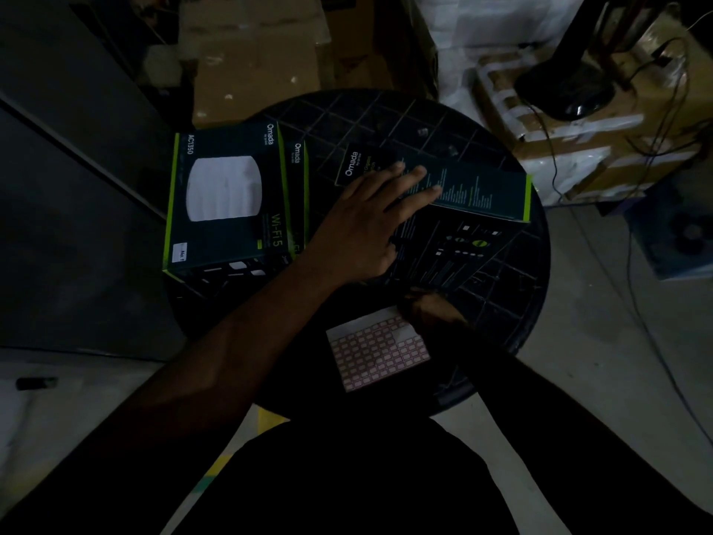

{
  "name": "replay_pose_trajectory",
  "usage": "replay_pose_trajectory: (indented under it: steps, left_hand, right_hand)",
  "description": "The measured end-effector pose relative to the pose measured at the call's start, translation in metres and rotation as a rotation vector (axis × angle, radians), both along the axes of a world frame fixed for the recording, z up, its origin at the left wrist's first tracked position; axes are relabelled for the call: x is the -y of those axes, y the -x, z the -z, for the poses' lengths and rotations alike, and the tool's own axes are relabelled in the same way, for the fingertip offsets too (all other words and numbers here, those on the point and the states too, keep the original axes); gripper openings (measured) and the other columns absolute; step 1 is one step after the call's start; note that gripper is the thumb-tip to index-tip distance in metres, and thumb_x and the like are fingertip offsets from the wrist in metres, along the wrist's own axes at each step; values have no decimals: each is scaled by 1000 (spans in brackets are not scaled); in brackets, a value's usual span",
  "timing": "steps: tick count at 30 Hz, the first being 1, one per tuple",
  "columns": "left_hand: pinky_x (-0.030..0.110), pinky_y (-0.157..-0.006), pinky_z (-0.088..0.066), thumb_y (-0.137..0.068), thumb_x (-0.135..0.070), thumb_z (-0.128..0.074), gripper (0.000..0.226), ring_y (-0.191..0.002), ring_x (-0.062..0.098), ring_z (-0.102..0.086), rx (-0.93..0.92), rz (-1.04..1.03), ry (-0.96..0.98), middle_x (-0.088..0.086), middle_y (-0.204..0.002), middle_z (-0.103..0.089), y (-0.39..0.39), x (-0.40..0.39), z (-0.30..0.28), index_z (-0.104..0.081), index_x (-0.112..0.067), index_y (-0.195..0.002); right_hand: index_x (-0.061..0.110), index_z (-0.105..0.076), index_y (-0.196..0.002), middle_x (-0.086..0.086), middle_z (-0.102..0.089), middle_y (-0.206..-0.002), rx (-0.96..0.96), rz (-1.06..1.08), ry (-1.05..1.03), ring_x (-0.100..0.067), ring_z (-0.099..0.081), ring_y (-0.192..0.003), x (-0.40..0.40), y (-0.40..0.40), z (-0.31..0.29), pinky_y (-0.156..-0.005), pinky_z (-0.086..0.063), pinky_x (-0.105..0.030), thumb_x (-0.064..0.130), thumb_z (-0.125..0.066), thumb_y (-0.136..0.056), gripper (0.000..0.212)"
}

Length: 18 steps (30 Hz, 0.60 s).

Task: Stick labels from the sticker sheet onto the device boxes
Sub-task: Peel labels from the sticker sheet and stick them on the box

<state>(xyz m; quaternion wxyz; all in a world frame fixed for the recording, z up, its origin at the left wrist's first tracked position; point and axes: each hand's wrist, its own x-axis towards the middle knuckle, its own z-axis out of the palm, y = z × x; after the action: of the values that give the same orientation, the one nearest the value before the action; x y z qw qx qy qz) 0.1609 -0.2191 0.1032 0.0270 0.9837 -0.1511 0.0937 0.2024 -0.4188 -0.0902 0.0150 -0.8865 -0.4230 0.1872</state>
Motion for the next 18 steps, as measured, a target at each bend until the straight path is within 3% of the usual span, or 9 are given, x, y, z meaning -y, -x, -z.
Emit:
replay_pose_trajectory:
  steps: [2,5,8,10,13,18]
  left_hand:
    - [39,-119,-12,-76,-26,-71,98,-153,22,-8,1,0,4,-2,-166,-12,0,0,1,-16,-30,-157]
    - [40,-119,-12,-75,-27,-71,98,-153,23,-8,5,3,5,-2,-166,-13,1,1,1,-17,-29,-157]
    - [40,-119,-13,-76,-28,-71,99,-153,22,-8,0,-2,0,-2,-166,-11,1,1,1,-16,-30,-157]
    - [41,-119,-14,-76,-29,-72,99,-153,22,-8,0,-2,2,-2,-166,-11,2,1,2,-16,-30,-157]
    - [40,-119,-14,-75,-29,-72,99,-153,22,-8,2,-5,6,-2,-166,-12,4,1,2,-16,-30,-157]
    - [40,-119,-13,-75,-28,-72,99,-153,22,-9,10,1,17,-2,-165,-13,4,1,2,-17,-29,-157]
  right_hand:
    - [1,-58,-134,-16,-57,-139,60,-19,101,-33,-56,-125,1,2,2,-105,-43,-35,22,-42,-104,40]
    - [0,-69,-120,-20,-69,-119,-44,68,46,-35,-67,-110,2,1,0,-93,-48,-28,6,-59,-95,27]
    - [5,-75,-99,-15,-74,-103,9,-82,1,-34,-72,-95,2,-9,1,-85,-59,-42,0,-77,-70,30]
    - [9,-73,-103,-13,-73,-109,36,-177,83,-33,-68,-103,-3,-16,-1,-90,-55,-45,9,-69,-81,23]
    - [11,-65,-122,-11,-66,-124,28,-190,60,-29,-60,-117,-5,-19,-11,-95,-51,-39,13,-55,-92,32]
    - [4,-57,-134,-15,-61,-127,31,-166,-13,-30,-62,-109,-4,-17,-14,-85,-47,-31,11,-47,-102,34]
